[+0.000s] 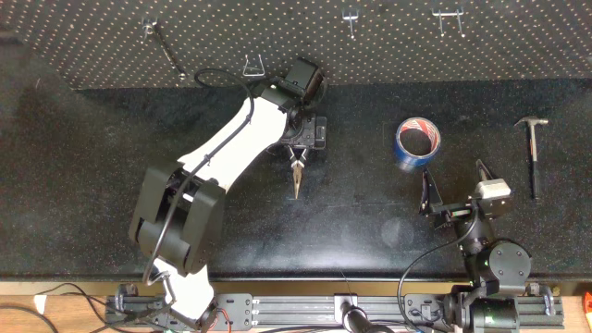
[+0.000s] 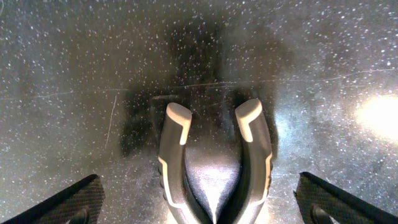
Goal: Place Tools Onto Pegboard
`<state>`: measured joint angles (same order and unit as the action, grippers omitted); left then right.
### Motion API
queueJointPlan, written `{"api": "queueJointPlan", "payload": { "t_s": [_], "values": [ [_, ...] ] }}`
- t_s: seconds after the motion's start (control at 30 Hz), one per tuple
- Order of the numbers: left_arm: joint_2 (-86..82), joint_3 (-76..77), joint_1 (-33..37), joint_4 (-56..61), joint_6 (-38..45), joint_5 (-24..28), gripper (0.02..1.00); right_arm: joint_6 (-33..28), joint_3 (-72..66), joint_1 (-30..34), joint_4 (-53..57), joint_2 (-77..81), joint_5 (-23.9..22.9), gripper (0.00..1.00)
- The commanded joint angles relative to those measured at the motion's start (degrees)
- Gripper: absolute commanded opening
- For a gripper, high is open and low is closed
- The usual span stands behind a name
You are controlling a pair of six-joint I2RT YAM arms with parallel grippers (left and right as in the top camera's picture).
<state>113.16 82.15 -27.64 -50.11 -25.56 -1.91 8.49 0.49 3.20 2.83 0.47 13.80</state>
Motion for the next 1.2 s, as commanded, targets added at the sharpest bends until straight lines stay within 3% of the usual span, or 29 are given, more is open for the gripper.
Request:
{"api": "queueJointPlan", "payload": {
  "t_s": [0.03,1.2],
  "values": [
    [1.36,1.44,-0.13,0.0,-4.22,0.04,0.993,-0.63,-0.26,-0.39,0.13,-0.35,0.15,1.0],
    [7.56,5.57,-0.94,-3.85,-2.47,1.51,0.993,-0.63,-0.26,-0.39,0.13,-0.35,0.15,1.0]
  ]
}}
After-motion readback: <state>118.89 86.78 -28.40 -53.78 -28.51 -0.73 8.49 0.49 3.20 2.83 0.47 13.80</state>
